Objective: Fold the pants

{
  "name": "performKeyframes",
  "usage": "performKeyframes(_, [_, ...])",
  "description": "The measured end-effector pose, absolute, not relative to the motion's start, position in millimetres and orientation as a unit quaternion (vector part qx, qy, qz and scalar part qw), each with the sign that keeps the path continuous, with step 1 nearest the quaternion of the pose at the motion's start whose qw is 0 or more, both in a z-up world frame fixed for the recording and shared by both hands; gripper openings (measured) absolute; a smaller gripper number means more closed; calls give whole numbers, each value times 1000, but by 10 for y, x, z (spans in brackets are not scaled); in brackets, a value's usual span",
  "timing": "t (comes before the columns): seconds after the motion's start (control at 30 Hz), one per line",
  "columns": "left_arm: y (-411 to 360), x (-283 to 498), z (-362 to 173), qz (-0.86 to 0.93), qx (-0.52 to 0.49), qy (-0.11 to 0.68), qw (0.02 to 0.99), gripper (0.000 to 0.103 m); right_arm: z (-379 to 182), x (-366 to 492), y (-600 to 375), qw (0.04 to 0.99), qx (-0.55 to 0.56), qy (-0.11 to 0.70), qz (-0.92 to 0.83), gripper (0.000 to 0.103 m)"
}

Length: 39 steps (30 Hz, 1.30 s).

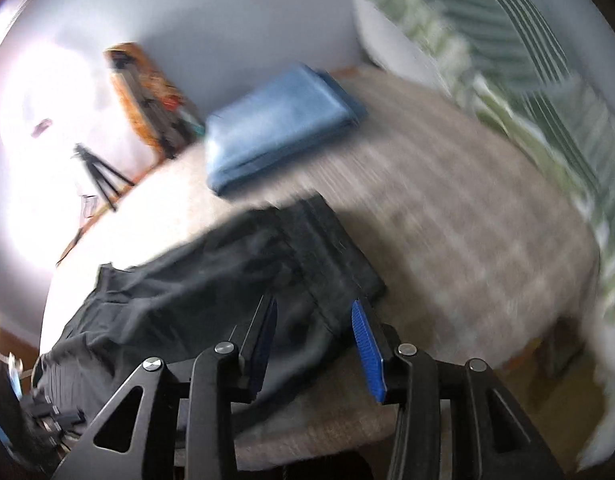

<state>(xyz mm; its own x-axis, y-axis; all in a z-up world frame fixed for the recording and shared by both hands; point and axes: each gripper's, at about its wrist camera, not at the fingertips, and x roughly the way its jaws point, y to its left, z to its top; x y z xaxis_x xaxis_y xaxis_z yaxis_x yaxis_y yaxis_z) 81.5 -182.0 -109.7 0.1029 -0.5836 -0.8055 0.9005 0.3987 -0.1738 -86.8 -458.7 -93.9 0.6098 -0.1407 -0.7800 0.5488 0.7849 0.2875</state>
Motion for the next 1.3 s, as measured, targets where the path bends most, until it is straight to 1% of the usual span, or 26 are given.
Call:
performKeyframes(0.1, [-1473, 1033, -839, -473, 147, 408, 767, 11, -744, -642, -4454, 888, 225, 375, -143, 51])
performKeyframes(0.17, [-1190, 1160, -724, -445, 120, 402, 791, 11, -660, -411, -4315, 904, 200, 366, -89, 61])
performKeyframes(0.23, [-819, 1285, -648, -402, 90, 401, 818, 11, -641, -148, -4149, 909, 176, 376, -40, 67])
performKeyframes(0.3, [-496, 1364, -626, -366, 66, 404, 836, 12, -661, 98, -3996, 910, 149, 387, -5, 67])
performKeyframes(0.37, [-147, 1395, -653, -327, 45, 408, 851, 19, -704, 344, -3864, 911, 129, 391, 23, 67])
performKeyframes(0.43, [191, 1374, -735, -285, 32, 415, 863, 24, -755, 554, -3738, 908, 118, 399, 51, 68])
performKeyframes(0.63, [942, 1304, -1092, -170, 23, 443, 880, 24, -943, 1247, -3347, 889, 110, 426, 131, 76])
performKeyframes(0.73, [1212, 1332, -1257, -122, 25, 456, 881, 24, -1069, 1561, -3095, 877, 87, 446, 153, 76])
performKeyframes(0.93, [1638, 1407, -1527, -63, -12, 478, 876, 24, -1322, 2063, -2747, 865, 43, 471, 169, 76])
performKeyframes(1.0, [1747, 1415, -1579, -59, -31, 482, 874, 24, -1420, 2194, -2690, 857, 44, 483, 176, 76])
performKeyframes(1.03, [1767, 1430, -1607, -57, -35, 485, 872, 24, -1497, 2259, -2659, 849, 46, 494, 183, 74])
performKeyframes(1.1, [1804, 1440, -1667, -54, -39, 490, 869, 24, -1575, 2324, -2613, 840, 42, 506, 193, 67])
performKeyframes(1.17, [1815, 1448, -1714, -55, -47, 489, 869, 24, -1635, 2345, -2570, 832, 39, 514, 205, 51])
performKeyframes(1.2, [1834, 1440, -1714, -55, -54, 485, 871, 24, -1652, 2363, -2547, 830, 39, 516, 208, 47])
performKeyframes(1.27, [1865, 1423, -1706, -56, -69, 483, 871, 24, -1649, 2363, -2516, 828, 38, 515, 217, 35])
performKeyframes(1.3, [1874, 1422, -1715, -56, -72, 483, 871, 24, -1635, 2363, -2491, 830, 33, 512, 220, 32])
